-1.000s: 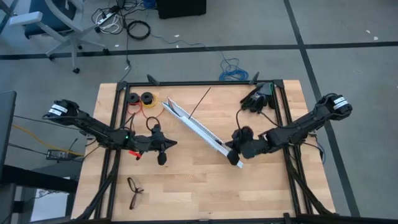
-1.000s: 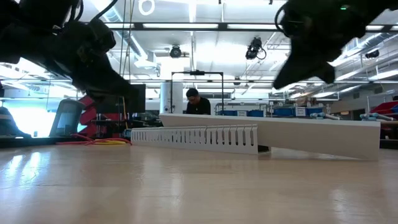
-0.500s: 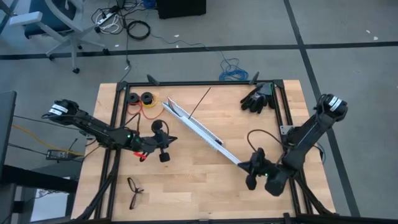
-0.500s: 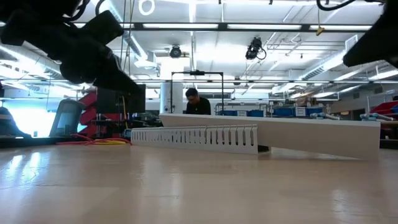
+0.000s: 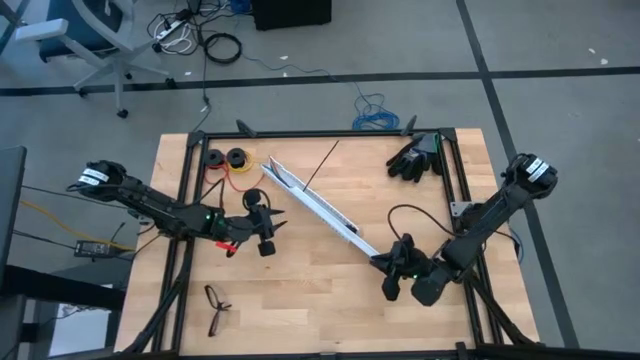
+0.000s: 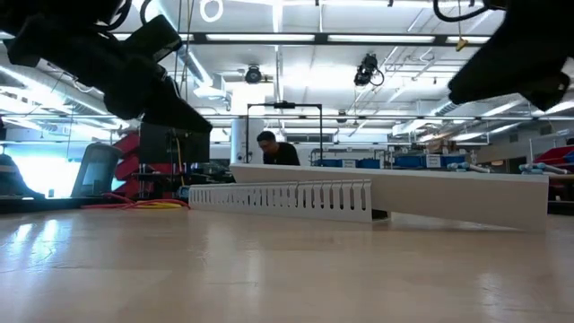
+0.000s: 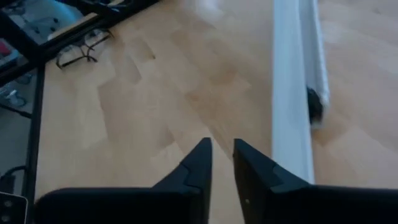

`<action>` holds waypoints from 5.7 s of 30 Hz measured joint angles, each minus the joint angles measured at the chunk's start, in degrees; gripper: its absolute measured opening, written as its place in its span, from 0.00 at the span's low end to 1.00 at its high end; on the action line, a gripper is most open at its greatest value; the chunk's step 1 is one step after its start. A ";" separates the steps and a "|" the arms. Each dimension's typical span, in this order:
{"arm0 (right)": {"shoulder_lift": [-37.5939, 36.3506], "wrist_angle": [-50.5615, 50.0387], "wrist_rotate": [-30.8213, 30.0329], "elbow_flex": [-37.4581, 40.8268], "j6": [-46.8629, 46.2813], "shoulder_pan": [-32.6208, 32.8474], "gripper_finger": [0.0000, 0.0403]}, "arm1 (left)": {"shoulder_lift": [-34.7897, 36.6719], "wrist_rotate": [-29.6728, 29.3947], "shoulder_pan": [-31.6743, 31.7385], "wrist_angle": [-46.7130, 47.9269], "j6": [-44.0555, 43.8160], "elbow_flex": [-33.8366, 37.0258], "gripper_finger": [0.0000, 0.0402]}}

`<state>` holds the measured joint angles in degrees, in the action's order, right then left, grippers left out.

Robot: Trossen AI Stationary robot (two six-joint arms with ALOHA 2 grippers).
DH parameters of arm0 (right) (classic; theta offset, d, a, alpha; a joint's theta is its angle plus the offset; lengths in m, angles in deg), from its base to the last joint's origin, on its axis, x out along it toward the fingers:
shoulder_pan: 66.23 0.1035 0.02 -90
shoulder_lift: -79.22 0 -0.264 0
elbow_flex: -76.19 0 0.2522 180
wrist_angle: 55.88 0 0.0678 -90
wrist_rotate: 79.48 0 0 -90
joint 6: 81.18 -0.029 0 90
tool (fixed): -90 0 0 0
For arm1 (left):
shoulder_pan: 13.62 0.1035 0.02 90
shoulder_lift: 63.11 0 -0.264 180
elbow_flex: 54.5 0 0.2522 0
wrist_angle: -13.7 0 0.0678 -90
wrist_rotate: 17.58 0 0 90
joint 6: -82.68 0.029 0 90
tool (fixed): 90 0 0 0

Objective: Ziptie cables
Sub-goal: Close the white cable duct

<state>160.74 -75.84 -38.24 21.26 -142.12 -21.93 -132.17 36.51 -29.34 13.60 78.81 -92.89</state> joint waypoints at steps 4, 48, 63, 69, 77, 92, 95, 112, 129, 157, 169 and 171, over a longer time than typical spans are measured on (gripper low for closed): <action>0.00 5.79 4.29 0.00 7.72 -3.46 0.26 | 0.00 0.16 1.36 1.53 0.70 0.00 0.41; 20.55 -37.54 8.93 -31.04 0.24 -6.81 0.35 | 0.04 31.48 28.76 6.74 12.21 0.07 0.42; 20.55 -31.33 16.08 -22.93 3.00 -17.41 0.50 | 0.04 31.10 28.76 9.23 11.10 0.09 0.42; 20.55 -25.36 20.75 -18.37 5.07 -20.43 0.42 | 0.15 29.11 28.84 9.11 11.12 0.09 0.42; 20.55 -20.33 23.27 -13.79 5.74 -22.85 0.10 | 0.15 28.84 28.91 9.10 11.27 0.09 0.42; 8.40 -24.42 19.55 -14.26 5.37 -22.10 0.03 | 0.74 26.52 29.29 11.42 11.97 0.09 0.42; 4.15 -28.40 24.57 -14.17 2.57 -22.06 0.03 | 1.97 26.29 29.66 13.01 11.93 0.11 0.42; -0.36 12.23 38.81 7.46 -8.23 -20.70 0.03 | 12.24 26.30 29.79 19.77 10.20 0.11 0.42; 25.78 29.16 53.37 -5.13 -8.78 -24.18 0.11 | 12.53 32.47 29.60 19.46 2.36 0.11 0.42; 26.03 27.67 60.34 -6.69 0.02 -30.37 0.04 | -10.48 26.59 14.18 9.59 -4.15 -0.22 0.40; 25.99 27.13 69.95 -6.69 1.04 -32.79 0.12 | -12.11 26.60 14.18 9.96 -4.01 -0.17 0.15; 26.01 27.11 70.53 -6.69 1.24 -32.79 0.12 | -12.11 26.58 14.18 10.08 -3.90 -0.15 0.10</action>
<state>186.75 -48.73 32.28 14.57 -140.88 -54.72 -144.28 63.09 -15.16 23.68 74.91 -93.04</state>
